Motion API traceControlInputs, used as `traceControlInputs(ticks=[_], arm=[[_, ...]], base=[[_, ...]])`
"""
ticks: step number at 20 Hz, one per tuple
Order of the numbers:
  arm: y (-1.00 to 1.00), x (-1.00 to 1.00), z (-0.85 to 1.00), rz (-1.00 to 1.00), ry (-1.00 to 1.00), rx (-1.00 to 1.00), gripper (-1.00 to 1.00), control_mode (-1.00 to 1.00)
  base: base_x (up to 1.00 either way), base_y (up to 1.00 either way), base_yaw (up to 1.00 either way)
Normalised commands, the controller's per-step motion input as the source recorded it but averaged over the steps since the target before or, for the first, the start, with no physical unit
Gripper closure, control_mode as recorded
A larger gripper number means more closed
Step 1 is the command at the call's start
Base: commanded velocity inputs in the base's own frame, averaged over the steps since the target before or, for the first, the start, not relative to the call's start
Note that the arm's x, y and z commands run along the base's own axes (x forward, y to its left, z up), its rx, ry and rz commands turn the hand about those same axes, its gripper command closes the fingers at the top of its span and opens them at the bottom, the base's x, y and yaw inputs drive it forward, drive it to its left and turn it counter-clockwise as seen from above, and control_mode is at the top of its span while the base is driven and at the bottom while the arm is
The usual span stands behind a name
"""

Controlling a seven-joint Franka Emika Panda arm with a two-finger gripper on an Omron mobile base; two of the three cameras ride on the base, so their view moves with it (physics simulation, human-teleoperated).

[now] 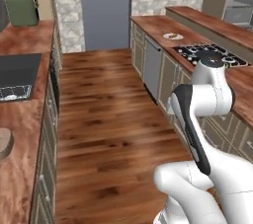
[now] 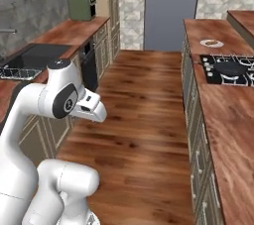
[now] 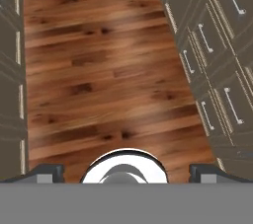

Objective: Place the cold items (mushroom and cucumber) from the fridge in one tupperware on the dining counter. Place the warm items (kebab skewer and hot dog) in the stove area in another tupperware.

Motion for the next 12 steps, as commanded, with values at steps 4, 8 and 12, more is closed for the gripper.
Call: traceControlInputs(ticks=[4,8,12], arm=[[0.00,0.00,0.00,0.00,0.00,0.00,-1.00,1.00],[0.00,0.00,0.00,0.00,0.00,0.00,-1.00,1.00],[0.00,0.00,0.00,0.00,0.00,0.00,-1.00,1.00]], base=[[1.00,0.00,-0.04],[1.00,-0.03,-0.05],[0.94,0.01,-0.09]])
